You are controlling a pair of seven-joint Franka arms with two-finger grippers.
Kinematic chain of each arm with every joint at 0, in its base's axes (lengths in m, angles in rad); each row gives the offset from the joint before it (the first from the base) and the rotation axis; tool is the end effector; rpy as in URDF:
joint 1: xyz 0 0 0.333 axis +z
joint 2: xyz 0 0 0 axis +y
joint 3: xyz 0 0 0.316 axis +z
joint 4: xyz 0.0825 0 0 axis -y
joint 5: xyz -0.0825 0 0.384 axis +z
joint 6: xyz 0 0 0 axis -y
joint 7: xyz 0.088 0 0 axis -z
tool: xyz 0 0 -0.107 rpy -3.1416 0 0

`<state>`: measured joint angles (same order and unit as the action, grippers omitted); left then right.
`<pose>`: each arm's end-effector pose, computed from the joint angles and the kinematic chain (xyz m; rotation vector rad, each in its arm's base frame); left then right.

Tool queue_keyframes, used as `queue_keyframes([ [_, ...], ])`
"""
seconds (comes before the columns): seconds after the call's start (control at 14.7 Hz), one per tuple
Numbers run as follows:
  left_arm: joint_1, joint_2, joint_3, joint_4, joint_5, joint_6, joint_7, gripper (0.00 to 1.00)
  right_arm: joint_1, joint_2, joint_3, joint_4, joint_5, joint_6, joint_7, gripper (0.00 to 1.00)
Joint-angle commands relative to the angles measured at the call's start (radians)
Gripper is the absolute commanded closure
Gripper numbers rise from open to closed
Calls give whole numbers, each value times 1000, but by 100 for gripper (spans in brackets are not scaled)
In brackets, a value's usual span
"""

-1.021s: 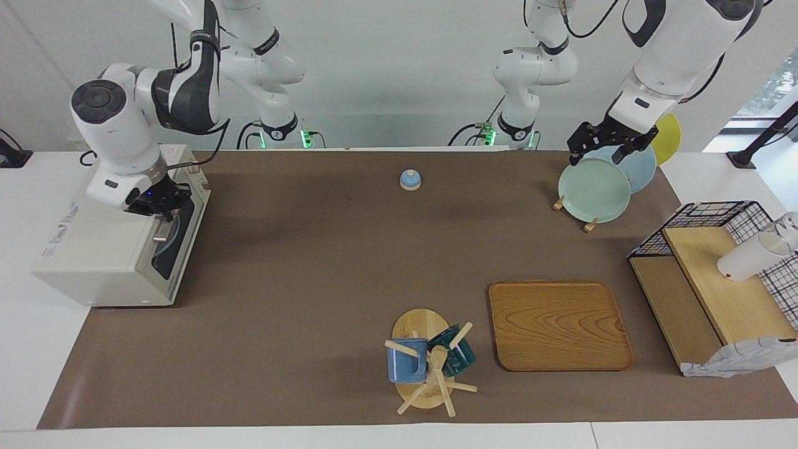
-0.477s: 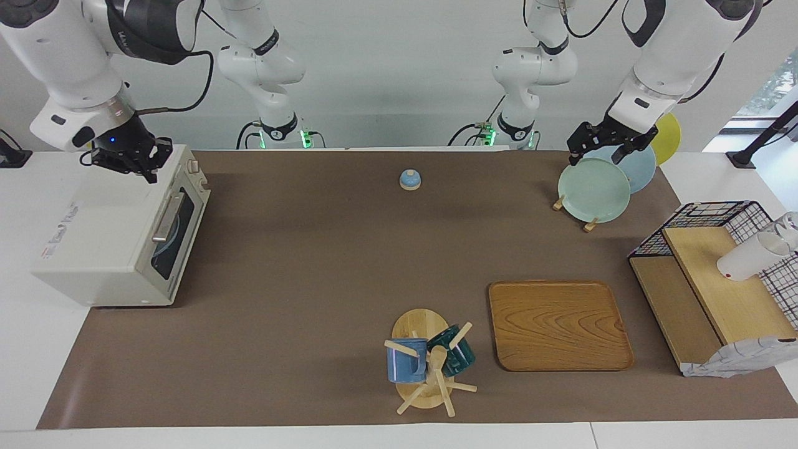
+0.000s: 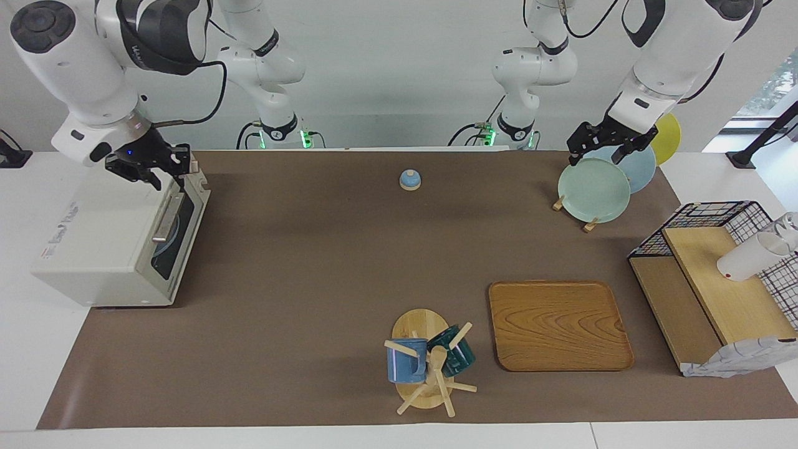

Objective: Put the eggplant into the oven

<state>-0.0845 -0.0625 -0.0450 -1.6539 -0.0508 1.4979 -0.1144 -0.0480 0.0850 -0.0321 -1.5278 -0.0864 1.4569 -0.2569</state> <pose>0.5206 -0.0743 0.6135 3.1015 -0.0251 -0.1532 0.5639 -0.0546 0.5883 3.0574 0.2660 -0.2593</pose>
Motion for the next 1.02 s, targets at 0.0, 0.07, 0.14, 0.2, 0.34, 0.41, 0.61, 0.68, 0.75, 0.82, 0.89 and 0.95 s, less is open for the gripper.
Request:
queue_keyframes([
  [0.0,9,0,-3,3,-8,-11,12,0,-7,-8,0,-2,42,-18,65,0],
  [0.07,9,1,-3,3,-9,-10,12,0,-6,-7,1,1,43,-20,68,0],
  [0.14,9,0,-3,3,-9,-11,12,0,-4,-5,1,6,43,-20,68,0],
  [0.2,9,0,-3,3,-9,-11,12,0,-3,-4,1,11,43,-23,68,0],
  [0.34,9,0,-3,3,-9,-11,12,0,5,1,-8,11,51,-27,68,0],
  [0.41,9,0,-3,3,-9,-11,12,0,49,-2,-38,11,56,-32,68,0],
  [0.61,9,1,-3,3,-8,-11,12,0,115,-5,-137,12,94,-23,87,0],
  [0.68,9,0,-3,3,-9,-11,12,0,117,-5,-140,12,102,-29,90,0],
  [0.75,9,1,-3,3,-9,-11,12,0,120,-13,-143,9,102,-33,93,0],
  [0.82,8,1,-3,3,-9,-11,12,0,132,-25,-146,3,102,-33,126,0],
  [0.89,9,0,-3,3,-8,-11,12,0,164,-31,-159,0,100,-35,178,0],
  [0.95,9,0,-3,3,-8,-11,12,0,192,-46,-178,-5,100,-46,206,0],
])
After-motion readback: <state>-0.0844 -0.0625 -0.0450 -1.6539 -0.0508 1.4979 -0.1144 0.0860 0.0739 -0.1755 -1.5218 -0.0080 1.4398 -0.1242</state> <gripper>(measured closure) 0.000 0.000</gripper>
